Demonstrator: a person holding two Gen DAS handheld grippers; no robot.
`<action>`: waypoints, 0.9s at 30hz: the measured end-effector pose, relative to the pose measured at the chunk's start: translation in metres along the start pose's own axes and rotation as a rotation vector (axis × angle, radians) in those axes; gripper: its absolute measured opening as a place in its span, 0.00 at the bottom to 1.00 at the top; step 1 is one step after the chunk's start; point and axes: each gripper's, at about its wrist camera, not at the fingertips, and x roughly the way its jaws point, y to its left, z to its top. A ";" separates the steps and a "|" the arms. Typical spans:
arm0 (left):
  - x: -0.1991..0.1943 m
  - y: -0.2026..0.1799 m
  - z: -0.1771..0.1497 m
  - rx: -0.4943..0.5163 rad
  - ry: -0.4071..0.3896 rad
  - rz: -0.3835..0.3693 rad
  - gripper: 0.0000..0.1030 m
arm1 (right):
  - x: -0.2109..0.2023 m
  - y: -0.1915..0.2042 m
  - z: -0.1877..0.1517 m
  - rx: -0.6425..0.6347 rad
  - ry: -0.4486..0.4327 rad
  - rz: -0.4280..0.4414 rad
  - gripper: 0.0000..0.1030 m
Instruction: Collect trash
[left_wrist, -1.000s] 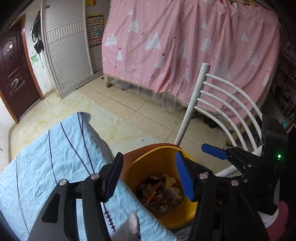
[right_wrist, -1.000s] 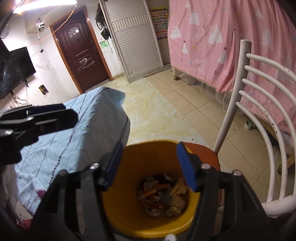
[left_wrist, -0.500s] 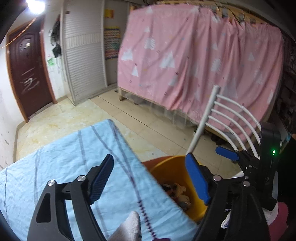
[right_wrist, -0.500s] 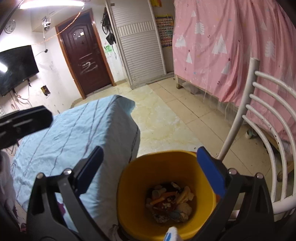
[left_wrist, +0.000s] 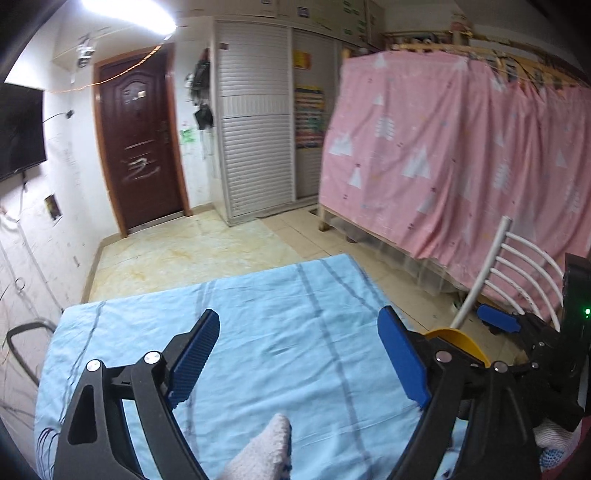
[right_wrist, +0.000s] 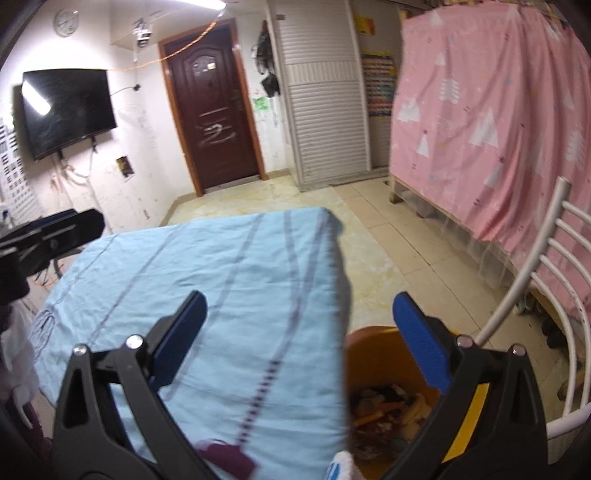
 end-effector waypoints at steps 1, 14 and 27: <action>-0.003 0.007 -0.001 -0.011 -0.004 0.010 0.76 | 0.000 0.007 0.001 -0.006 -0.002 0.007 0.94; -0.038 0.107 -0.035 -0.133 -0.034 0.145 0.77 | 0.006 0.094 0.003 -0.075 -0.010 0.086 0.94; -0.055 0.167 -0.065 -0.198 -0.029 0.208 0.77 | 0.008 0.144 -0.004 -0.151 -0.006 0.123 0.94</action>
